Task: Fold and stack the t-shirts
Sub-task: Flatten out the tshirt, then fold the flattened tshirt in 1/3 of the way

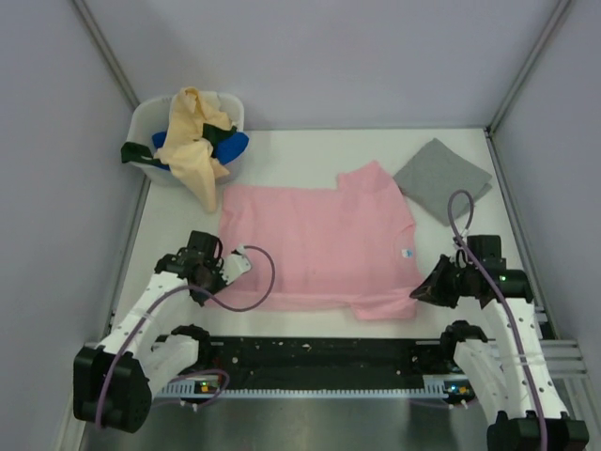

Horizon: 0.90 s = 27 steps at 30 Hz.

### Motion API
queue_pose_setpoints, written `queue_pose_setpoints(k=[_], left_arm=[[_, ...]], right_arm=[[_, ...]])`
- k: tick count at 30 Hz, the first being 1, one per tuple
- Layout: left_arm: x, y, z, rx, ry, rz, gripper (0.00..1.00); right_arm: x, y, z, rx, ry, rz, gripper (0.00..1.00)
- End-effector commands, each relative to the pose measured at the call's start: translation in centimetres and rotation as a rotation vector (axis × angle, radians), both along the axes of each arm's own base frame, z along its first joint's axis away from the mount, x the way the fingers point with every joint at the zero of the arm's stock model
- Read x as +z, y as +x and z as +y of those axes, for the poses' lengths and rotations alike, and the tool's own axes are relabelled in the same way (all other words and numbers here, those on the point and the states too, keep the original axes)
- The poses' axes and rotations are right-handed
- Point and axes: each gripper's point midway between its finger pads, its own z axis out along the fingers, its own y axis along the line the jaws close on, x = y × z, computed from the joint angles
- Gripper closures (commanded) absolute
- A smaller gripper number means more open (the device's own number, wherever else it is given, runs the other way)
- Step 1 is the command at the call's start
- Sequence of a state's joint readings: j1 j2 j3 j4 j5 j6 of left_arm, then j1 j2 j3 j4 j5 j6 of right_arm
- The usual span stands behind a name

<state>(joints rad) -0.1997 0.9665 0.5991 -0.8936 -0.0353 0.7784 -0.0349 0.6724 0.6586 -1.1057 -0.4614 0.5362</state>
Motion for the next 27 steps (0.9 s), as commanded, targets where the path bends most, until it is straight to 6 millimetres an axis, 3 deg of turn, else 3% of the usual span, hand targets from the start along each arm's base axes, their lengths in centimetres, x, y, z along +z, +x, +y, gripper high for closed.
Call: queue_pose_setpoints(k=[1, 7, 14, 21, 27], left_arm=[[-0.7, -0.1, -0.5, 0.051, -0.044, -0.022, 1.0], [-1.8, 0.2, 0.4, 0.109, -0.004, -0.028, 1.0], [-0.6, 4.3, 0.5, 0.205, 0.015, -0.101, 1.0], [-1.7, 6.1, 0.5, 0.2, 0.045, -0.07, 1.0], [-1.9, 7.3, 0.2, 0.231, 0.04, -0.077, 0.99]], right_arm=[[-0.2, 2.4, -0.1, -0.069, 0.017, -0.068, 1.0], [-2.9, 4.6, -0.7, -0.143, 0.002, -0.077, 1.0], [-4.2, 9.2, -2.7, -0.199, -0.097, -0.182, 1.0], [-6.2, 10.9, -3.3, -0.132, -0.157, -0.136, 1.0], [-6.7, 11.9, -4.2, -0.137, -0.209, -0.14, 1.0]])
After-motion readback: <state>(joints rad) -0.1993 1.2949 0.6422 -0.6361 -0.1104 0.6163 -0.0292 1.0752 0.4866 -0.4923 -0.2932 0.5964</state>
